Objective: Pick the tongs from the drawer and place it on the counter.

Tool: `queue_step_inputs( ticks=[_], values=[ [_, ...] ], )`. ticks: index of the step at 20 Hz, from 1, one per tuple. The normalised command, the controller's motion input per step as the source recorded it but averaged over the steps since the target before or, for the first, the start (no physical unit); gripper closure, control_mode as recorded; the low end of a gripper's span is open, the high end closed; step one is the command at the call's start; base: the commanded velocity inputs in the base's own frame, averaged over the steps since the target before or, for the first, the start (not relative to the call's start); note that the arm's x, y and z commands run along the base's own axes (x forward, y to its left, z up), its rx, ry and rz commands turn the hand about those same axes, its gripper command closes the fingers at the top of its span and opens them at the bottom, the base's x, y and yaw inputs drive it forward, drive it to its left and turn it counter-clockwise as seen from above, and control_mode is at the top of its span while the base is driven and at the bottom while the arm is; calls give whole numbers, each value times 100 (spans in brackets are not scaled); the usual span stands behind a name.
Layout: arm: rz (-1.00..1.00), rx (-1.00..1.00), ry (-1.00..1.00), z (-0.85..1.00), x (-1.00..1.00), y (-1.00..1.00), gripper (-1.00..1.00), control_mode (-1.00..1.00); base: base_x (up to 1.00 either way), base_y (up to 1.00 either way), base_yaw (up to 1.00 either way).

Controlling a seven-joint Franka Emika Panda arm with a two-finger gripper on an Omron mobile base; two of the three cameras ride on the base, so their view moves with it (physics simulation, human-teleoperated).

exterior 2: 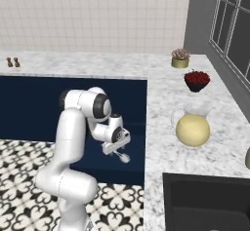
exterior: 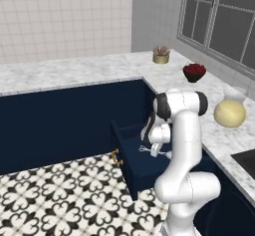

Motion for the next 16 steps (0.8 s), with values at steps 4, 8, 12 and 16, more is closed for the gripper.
queue_step_inputs(
  ticks=[4,8,12,16],
  values=[
    [2,-2,0,-33,-42,18,100,-100,0,0,0],
    [5,-8,0,-6,-47,33,100,-100,0,0,0],
    [0,-8,1,46,-44,24,100,-100,0,0,0],
    [2,-5,0,100,-44,30,100,-100,0,0,0]
  ],
)
